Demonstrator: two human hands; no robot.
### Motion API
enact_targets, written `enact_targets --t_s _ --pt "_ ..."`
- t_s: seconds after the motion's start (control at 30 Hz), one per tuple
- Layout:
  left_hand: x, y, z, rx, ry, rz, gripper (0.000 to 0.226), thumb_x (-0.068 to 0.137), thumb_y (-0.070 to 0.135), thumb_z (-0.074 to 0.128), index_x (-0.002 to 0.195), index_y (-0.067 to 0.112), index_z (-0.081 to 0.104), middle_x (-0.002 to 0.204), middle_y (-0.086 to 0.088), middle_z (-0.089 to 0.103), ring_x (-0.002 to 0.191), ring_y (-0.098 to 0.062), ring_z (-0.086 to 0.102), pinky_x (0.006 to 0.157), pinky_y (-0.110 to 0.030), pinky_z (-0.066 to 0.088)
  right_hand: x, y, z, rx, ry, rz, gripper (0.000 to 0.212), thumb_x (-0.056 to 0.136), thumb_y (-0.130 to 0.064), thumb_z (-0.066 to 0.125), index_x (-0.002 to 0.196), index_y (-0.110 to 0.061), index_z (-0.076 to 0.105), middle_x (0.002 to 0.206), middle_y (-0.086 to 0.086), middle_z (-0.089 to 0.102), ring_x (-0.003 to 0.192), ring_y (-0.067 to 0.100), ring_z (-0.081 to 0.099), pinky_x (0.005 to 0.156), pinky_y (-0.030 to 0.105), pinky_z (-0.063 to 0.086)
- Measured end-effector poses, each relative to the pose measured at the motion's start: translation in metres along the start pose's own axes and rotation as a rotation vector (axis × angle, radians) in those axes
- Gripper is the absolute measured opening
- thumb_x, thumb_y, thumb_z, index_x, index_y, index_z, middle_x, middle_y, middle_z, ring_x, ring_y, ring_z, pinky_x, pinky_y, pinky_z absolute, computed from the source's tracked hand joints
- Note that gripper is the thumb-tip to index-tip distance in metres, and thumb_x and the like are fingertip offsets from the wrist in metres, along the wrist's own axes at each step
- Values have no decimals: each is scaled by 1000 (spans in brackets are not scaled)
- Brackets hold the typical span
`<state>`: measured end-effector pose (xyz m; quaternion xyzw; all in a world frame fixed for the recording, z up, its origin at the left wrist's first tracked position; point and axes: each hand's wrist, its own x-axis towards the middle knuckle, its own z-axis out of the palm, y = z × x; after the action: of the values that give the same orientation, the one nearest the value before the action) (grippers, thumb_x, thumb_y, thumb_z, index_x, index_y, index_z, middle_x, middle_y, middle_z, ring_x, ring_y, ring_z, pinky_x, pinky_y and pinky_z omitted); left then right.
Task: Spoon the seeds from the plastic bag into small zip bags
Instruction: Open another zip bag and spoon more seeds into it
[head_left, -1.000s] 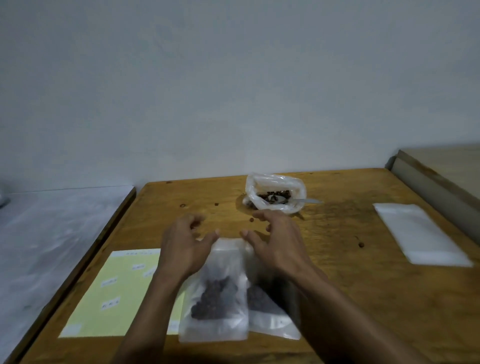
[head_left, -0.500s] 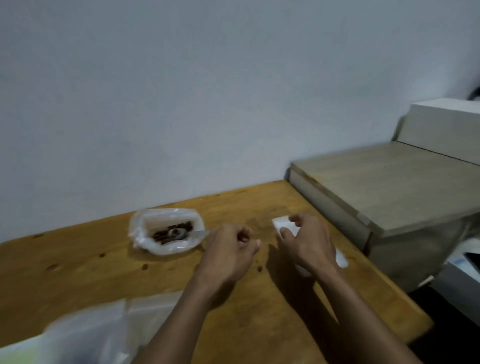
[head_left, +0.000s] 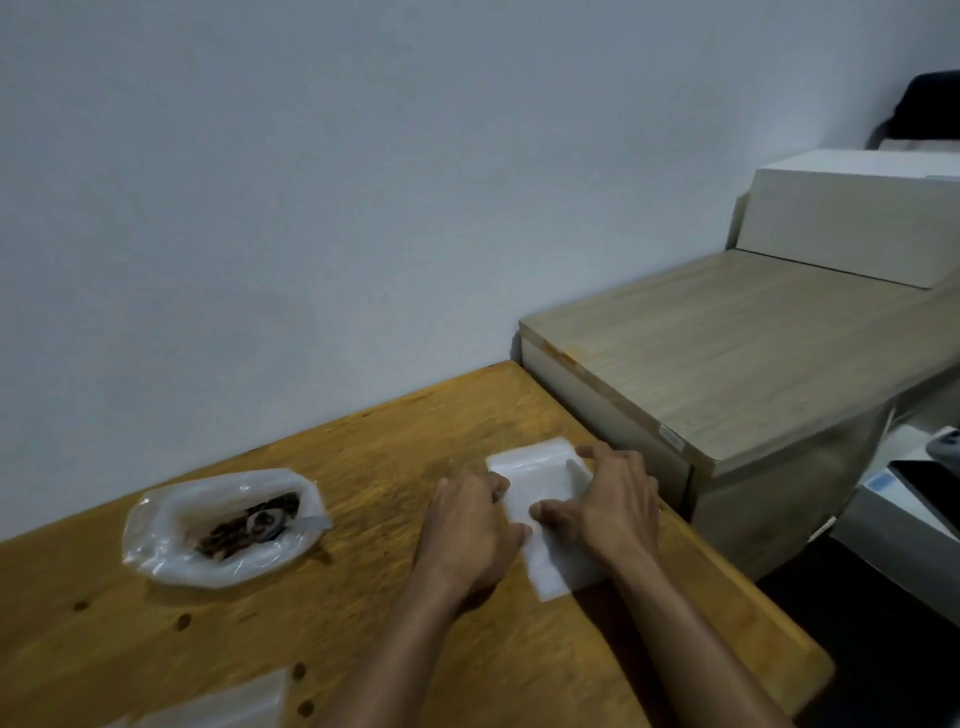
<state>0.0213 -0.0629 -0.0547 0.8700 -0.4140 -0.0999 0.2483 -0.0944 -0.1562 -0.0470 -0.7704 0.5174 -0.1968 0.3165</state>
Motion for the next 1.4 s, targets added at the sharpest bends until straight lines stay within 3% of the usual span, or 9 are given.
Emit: enact_targets --t_s 0.2,0.37,0.53,0.73,0.87,1.07,1.17,1.3,1.4 --pt "0 -1 3 -75 9 -5 61 79 24 83 135 23 60 136 2 61 127 -16 54 102 -36 52 10 3 -1 156 -24 45 86 63 -19 92 136 -20 48 130 7 58 120 26 57 93 37 50" --pt "-8 -4 5 -103 57 20 53 79 23 82 129 25 65 129 5 65 120 -12 58 98 -33 54 9 1 -1 -40 5 21 83 68 -42 87 137 -20 46 134 6 55 126 27 49 88 36 46" --pt "-13 -8 4 -150 41 33 48 77 22 82 123 24 68 123 9 66 119 -11 58 97 -34 55 9 -3 0 116 1 47 78 64 -30 91 132 -25 52 126 4 61 116 26 58 93 47 54" --pt "-12 -9 -10 -228 -30 -15 48 77 22 83 121 19 65 113 3 64 102 -14 61 88 -34 57 7 -14 -9 338 101 -12 17 85 -21 76 99 -19 66 94 -3 67 94 17 66 76 31 52" --pt "-17 -4 -25 -352 -26 -88 58 83 29 80 134 23 53 116 1 61 101 -17 62 80 -31 59 -3 -26 -23 414 101 -5 7 91 -28 70 94 -22 73 94 -5 69 92 16 64 82 38 55" --pt "-31 2 -55 -870 -34 -204 65 74 48 82 130 27 55 117 2 69 102 -21 70 83 -48 62 -26 -52 -52 748 -108 -9 12 93 -23 70 90 -11 72 85 2 71 78 16 64 67 34 55" --pt "-44 -6 -86 -1078 47 -173 28 91 31 74 115 18 69 102 -3 79 94 -26 76 83 -49 62 -40 -69 -42 833 -236 -38 11 91 -20 72 94 -9 73 86 6 74 79 23 66 74 43 57" --pt "-67 -45 -139 -927 252 -42 11 97 14 66 98 5 72 85 -11 79 75 -18 74 66 -30 60 -57 -104 -18 885 -410 -210 30 85 -12 78 112 -17 67 90 4 73 80 15 69 65 36 52" --pt "-90 -80 -175 -749 223 -10 9 94 13 69 99 7 73 90 -11 79 78 -15 73 72 -32 58 -73 -140 8 800 -562 -365 21 84 -9 78 104 -16 73 84 4 72 70 12 66 58 31 50"
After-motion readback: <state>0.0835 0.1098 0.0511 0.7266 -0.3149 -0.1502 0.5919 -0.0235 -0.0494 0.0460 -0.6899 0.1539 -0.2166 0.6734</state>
